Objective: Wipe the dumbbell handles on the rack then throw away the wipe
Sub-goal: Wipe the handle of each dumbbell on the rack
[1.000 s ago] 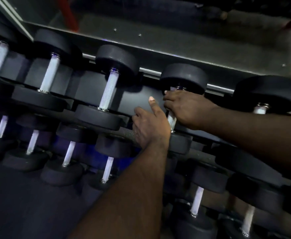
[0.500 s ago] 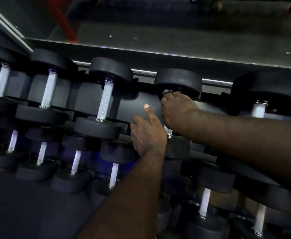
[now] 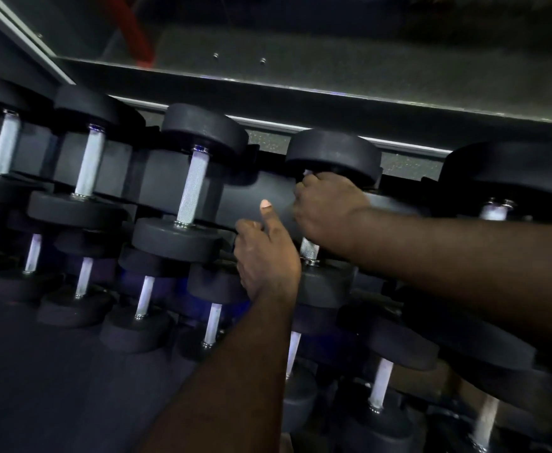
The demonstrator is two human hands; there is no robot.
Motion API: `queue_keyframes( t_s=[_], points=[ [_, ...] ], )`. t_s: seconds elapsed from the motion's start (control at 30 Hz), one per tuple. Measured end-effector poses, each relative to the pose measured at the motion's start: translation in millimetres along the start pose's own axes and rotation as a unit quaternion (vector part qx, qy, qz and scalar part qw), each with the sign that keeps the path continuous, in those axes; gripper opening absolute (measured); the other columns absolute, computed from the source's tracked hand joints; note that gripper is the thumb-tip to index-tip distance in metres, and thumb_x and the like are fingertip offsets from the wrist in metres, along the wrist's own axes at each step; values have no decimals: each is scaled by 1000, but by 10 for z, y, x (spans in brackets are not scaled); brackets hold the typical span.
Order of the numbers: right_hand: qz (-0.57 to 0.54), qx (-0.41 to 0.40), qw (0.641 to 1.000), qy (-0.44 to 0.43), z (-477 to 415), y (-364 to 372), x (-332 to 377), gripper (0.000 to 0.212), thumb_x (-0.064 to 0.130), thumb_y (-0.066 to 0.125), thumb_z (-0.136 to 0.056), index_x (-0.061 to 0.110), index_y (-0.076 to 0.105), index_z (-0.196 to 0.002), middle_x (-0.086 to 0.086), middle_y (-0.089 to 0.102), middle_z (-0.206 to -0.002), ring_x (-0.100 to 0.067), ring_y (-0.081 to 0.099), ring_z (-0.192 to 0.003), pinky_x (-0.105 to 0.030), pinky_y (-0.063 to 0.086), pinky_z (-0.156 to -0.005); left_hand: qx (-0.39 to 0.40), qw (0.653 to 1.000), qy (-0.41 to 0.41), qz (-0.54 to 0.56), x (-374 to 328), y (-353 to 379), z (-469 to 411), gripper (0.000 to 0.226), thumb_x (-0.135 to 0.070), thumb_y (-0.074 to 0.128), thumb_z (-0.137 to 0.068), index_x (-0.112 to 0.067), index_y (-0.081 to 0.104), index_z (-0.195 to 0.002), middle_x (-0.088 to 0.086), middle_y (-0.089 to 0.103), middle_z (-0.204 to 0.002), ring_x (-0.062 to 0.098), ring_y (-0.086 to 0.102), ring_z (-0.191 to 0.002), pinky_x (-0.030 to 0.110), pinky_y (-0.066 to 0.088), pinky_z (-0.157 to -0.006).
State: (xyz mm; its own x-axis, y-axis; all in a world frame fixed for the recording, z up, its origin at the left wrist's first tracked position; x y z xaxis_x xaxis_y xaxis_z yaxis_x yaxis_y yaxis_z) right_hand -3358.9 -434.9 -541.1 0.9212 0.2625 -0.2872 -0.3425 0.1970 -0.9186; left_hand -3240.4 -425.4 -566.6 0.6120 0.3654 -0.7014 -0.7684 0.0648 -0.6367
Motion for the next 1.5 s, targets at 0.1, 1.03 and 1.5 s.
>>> queue_keyframes(
  t_s=[0.1,1.03,1.5],
  points=[
    [-115,-167,979,-13,387,252,-257,39,23,36,-103,11,64,-128,-9,60,-133,-29,54,-127,-41,43,-108,-2,1000,3,12,-17,3,16,54,-65,32,-105,-16,55,-108,13,66,-122,36,58,-114,35,32,-80],
    [-936,-169,11,309,67,671,-50,26,-12,41,-97,-2,64,-107,-18,76,-98,-28,76,-91,-44,62,-83,-10,999,-32,-23,-14,9,-21,56,-63,38,-105,-13,63,-95,6,73,-101,22,48,-87,27,22,-70],
    [-906,62,269,322,254,655,149,32,-4,42,-98,-9,68,-115,-24,74,-105,-38,72,-97,-57,56,-93,-1,999,-29,-30,-84,-9,7,55,-60,38,-106,-12,58,-91,3,62,-93,26,48,-89,32,29,-78]
  ],
)
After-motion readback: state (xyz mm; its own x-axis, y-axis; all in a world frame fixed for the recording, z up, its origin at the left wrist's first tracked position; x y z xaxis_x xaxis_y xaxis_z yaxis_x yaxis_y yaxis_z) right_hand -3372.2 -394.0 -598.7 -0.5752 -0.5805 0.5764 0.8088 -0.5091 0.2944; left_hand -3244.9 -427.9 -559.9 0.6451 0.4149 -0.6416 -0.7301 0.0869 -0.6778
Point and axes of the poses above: each hand's wrist, its own z-axis away from the middle knuckle, its own y-axis out of the palm, x = y × z, the point moved 3 cm from there along -z, towards the middle knuckle
